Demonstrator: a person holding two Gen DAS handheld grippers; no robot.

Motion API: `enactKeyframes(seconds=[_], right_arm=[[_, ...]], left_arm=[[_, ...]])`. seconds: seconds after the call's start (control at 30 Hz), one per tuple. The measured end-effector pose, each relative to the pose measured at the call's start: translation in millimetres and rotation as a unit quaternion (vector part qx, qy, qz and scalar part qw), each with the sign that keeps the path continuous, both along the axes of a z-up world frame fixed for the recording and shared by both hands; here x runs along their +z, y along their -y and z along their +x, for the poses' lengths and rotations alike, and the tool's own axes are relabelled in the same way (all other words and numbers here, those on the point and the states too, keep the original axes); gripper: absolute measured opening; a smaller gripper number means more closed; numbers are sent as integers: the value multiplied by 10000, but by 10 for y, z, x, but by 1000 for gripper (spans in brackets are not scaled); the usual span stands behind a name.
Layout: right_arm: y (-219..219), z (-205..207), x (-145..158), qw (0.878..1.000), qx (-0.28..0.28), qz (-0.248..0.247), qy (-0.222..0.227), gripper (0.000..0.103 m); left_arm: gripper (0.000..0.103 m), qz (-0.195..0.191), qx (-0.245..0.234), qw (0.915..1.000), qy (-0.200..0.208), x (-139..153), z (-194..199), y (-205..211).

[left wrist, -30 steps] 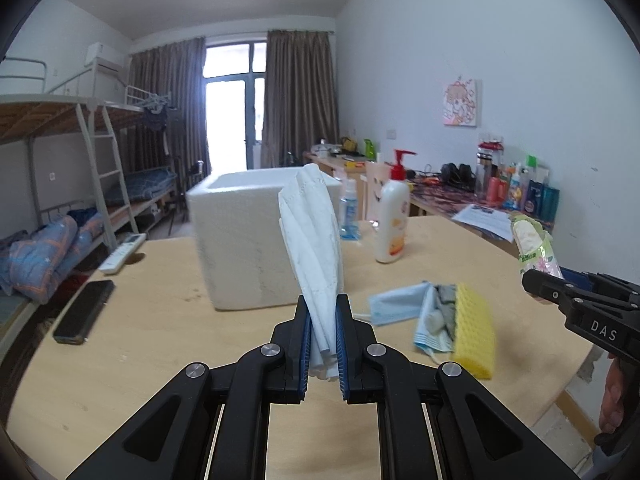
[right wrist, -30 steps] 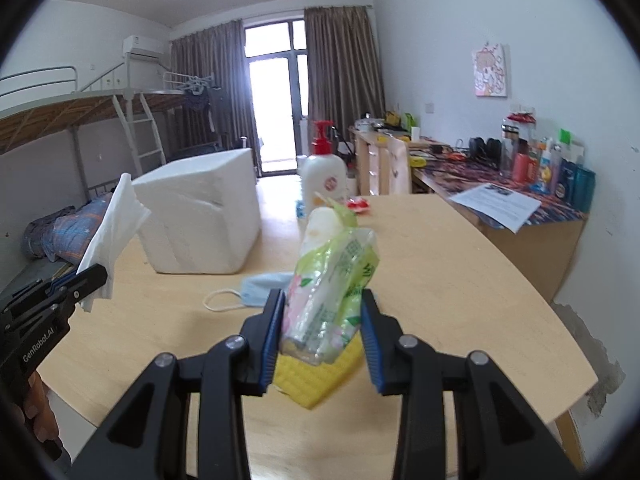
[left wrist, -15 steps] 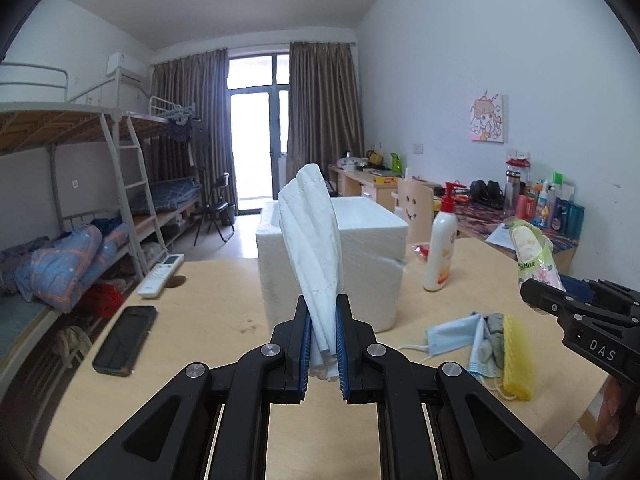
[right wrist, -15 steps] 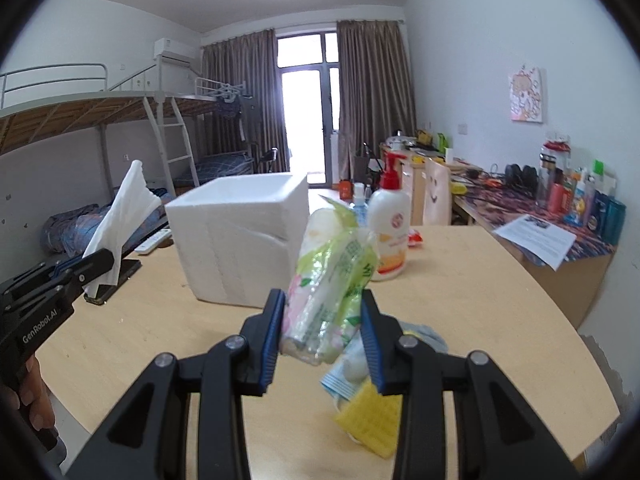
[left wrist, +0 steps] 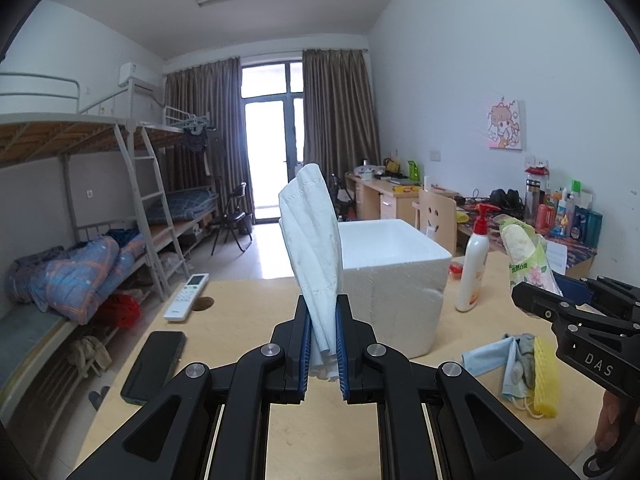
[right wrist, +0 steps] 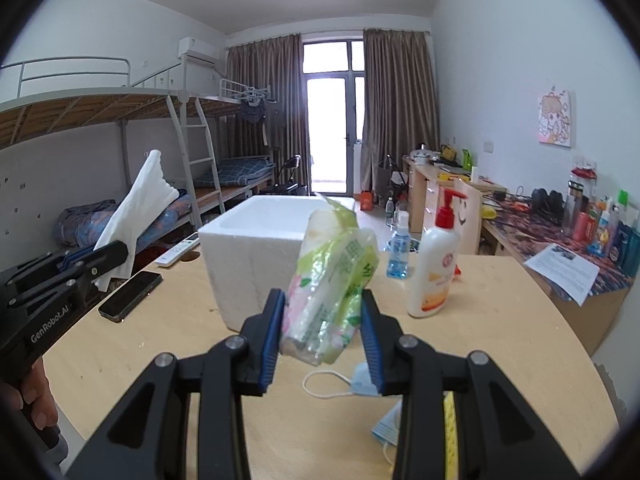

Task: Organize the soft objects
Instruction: 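Carry the green packet and white cloth over the white foam box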

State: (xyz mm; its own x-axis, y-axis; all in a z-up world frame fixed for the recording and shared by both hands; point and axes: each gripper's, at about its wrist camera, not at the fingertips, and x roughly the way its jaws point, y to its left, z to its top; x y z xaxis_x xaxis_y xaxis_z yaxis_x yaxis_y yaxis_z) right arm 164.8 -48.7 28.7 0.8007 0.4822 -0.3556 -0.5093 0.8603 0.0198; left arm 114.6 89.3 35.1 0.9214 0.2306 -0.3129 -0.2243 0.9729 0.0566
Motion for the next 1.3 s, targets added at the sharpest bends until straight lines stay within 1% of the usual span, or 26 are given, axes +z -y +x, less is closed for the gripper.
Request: enactKeyframes(seconds=[0.27,0.6,0.9,1.0,1.17,1.23,1.3], right_arm=[[-179,104,112,9999,76,-84,41,41],[-298,398,269,9996,218,-14,-184,41],[-430,602,349,9993,349,-66,-86,41],[-474,714,347,9992,363,-64,-142,41],[-544,854,358,9991,359,-161,-158,41],[-592,909,365,9987,421,-178,-219,41],[-644,961,352,9986,409,-189,-271,41]], left_arm=[[12,-29,31,10000,-40,56,171,-129],[12,-102,-144,9998,-129,214,496,-247],[12,75,-155,9998,-70,262,789,-258],[12,144,-104,9998,-39,290,892,-296],[12,210,-169,9996,-65,318,1067,-308],[12,170,-206,9996,-97,318,1138,-324],[12,210,-236,9995,-93,325,1194,-325]])
